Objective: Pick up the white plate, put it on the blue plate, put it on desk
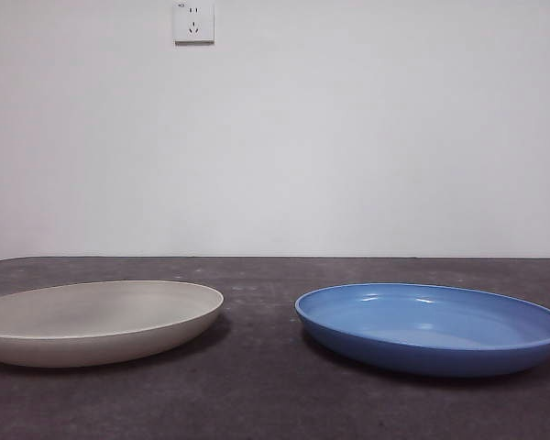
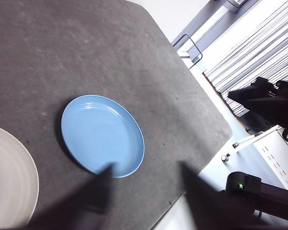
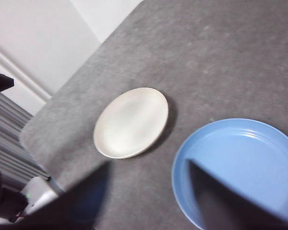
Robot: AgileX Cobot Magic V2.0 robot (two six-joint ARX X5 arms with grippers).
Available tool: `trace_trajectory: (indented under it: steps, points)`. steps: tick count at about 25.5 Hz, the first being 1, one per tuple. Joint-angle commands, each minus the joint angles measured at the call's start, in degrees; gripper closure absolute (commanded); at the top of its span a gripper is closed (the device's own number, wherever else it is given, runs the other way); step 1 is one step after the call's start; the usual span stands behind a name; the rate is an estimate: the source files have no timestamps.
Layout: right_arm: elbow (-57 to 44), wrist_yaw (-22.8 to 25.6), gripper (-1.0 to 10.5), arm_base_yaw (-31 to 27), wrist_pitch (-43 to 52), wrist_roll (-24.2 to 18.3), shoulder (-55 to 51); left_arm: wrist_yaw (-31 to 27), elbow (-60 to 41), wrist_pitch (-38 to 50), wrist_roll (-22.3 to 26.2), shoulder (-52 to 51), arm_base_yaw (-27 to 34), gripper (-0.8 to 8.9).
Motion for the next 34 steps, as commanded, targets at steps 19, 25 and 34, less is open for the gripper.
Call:
trace_trajectory:
  steps: [19, 25, 34]
  points:
    - [0.9, 1.9, 3.4, 0.3, 0.6, -0.7, 0.3, -4.6, 1.3, -6.3, 3.7, 2.7, 2.9, 0.32]
    - [0.9, 1.9, 3.4, 0.3, 0.6, -0.7, 0.3, -4.6, 1.3, -9.3, 4.0, 8.5, 6.9, 0.33]
    - [0.9, 1.8, 3.4, 0.3, 0.2, -0.7, 0.3, -6.9, 1.3, -9.7, 5.4, 20.9, 15.2, 0.35]
